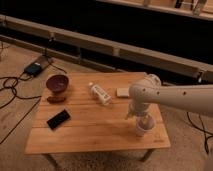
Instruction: Pick up the ceramic cup
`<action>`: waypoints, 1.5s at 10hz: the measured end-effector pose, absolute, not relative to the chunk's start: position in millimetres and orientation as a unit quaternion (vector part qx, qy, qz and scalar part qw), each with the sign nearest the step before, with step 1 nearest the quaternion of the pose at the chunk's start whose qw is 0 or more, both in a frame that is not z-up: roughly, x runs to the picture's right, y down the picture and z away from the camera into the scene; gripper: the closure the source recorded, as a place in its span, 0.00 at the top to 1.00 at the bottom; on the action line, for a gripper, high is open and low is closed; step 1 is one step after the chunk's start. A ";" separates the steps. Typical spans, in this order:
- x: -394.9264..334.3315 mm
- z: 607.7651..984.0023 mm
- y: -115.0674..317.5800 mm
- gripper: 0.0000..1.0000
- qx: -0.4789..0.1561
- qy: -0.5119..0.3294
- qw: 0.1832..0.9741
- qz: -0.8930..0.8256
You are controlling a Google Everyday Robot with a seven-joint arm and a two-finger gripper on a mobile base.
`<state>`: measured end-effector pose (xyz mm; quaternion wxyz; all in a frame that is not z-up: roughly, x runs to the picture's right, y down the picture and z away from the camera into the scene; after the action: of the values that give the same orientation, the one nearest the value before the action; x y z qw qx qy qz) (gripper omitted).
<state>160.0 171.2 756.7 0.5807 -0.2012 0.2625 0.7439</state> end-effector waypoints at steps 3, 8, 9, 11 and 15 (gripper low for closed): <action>153.8 769.6 184.0 0.55 -0.219 0.274 0.575 0.739; 156.9 772.7 173.6 0.07 -0.218 0.274 0.563 0.748; 155.6 769.7 165.0 0.00 -0.213 0.268 0.567 0.749; 154.8 763.3 152.8 0.00 -0.201 0.263 0.578 0.746; 140.3 742.1 122.3 0.00 -0.182 0.243 0.594 0.745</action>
<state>140.3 122.3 742.1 0.5942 -0.1818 0.2435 0.7447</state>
